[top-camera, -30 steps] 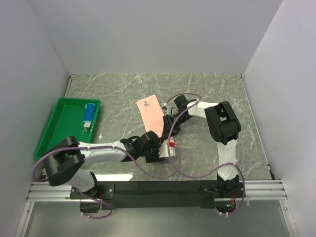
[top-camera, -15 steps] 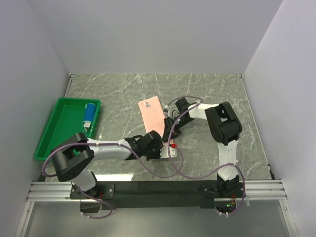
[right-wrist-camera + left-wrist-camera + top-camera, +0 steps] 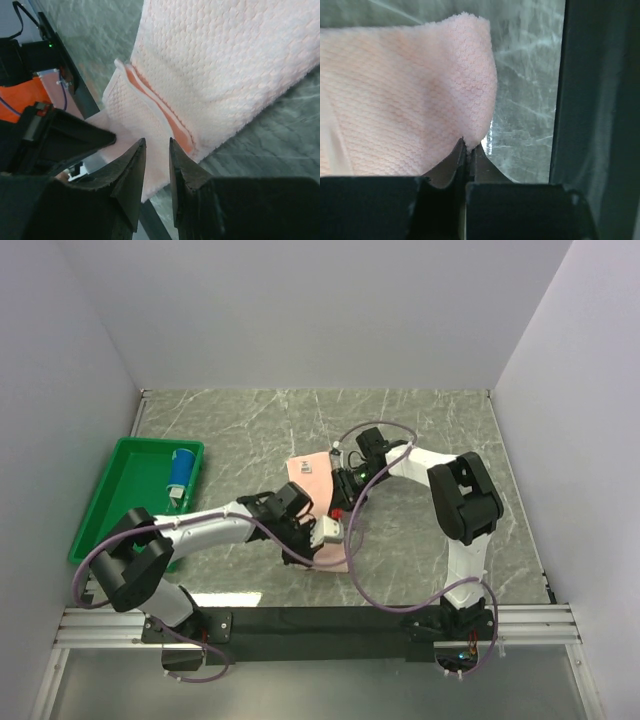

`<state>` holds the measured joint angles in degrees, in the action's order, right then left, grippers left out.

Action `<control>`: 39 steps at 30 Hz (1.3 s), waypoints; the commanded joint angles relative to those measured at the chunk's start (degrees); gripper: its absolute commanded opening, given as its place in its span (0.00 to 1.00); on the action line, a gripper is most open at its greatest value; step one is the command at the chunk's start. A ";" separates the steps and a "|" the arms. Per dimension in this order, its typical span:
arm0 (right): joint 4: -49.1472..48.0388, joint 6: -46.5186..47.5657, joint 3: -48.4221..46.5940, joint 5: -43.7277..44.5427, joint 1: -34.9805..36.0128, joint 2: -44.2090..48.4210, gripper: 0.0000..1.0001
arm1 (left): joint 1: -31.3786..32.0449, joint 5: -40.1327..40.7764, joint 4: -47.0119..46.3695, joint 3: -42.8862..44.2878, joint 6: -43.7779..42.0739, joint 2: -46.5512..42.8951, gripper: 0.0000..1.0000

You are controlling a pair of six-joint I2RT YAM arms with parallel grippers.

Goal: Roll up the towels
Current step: Roll the towel

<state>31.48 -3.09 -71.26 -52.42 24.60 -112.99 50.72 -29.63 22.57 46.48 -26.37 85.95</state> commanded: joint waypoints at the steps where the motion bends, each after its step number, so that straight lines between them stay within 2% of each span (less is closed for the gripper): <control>1: 0.94 1.86 -1.68 2.24 0.88 -0.03 0.33 | -3.08 -10.52 4.58 5.28 1.85 1.23 0.05; 11: 0.33 4.41 0.69 3.82 3.00 -3.64 0.29 | -12.30 -18.09 9.86 11.96 2.46 7.99 0.09; 18: 2.17 6.08 -1.24 3.73 3.00 -2.68 0.30 | -17.31 -16.17 7.23 13.73 3.78 11.87 0.13; 22: 4.11 6.70 -2.47 4.35 2.91 -2.32 0.38 | -17.67 -13.44 4.16 13.29 4.75 13.62 0.20; 26: 4.46 6.43 -0.99 4.61 2.03 0.13 0.55 | -18.02 -13.09 2.31 13.99 6.59 16.34 0.23; 33: 8.50 9.33 0.25 4.35 -2.00 2.94 0.60 | -18.46 -13.09 2.74 15.31 7.47 19.60 0.28; 39: 11.58 11.97 2.00 -0.22 -4.38 7.25 0.62 | -19.43 -13.96 4.41 17.24 8.26 22.94 0.29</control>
<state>40.25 6.11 -70.39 -49.65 20.27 -111.37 32.03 -45.52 27.73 62.08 -17.80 106.30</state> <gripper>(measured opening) 0.617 0.283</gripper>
